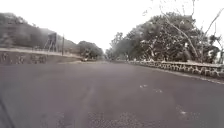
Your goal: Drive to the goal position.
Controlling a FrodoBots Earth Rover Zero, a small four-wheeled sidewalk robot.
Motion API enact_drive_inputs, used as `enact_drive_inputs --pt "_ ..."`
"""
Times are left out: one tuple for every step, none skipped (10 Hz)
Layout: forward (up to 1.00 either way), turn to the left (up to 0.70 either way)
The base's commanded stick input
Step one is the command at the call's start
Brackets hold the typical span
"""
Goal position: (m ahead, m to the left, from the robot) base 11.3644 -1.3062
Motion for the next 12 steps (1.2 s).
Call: enact_drive_inputs --pt "0.85 0.0" --pt "0.85 0.0" --pt "0.85 0.0" --pt "0.85 0.0" --pt "0.85 0.0" --pt "0.85 0.0" --pt "0.85 0.0" --pt "0.85 0.0" --pt "0.85 0.0" --pt "0.85 0.0" --pt "0.85 0.0" --pt "0.85 0.0"
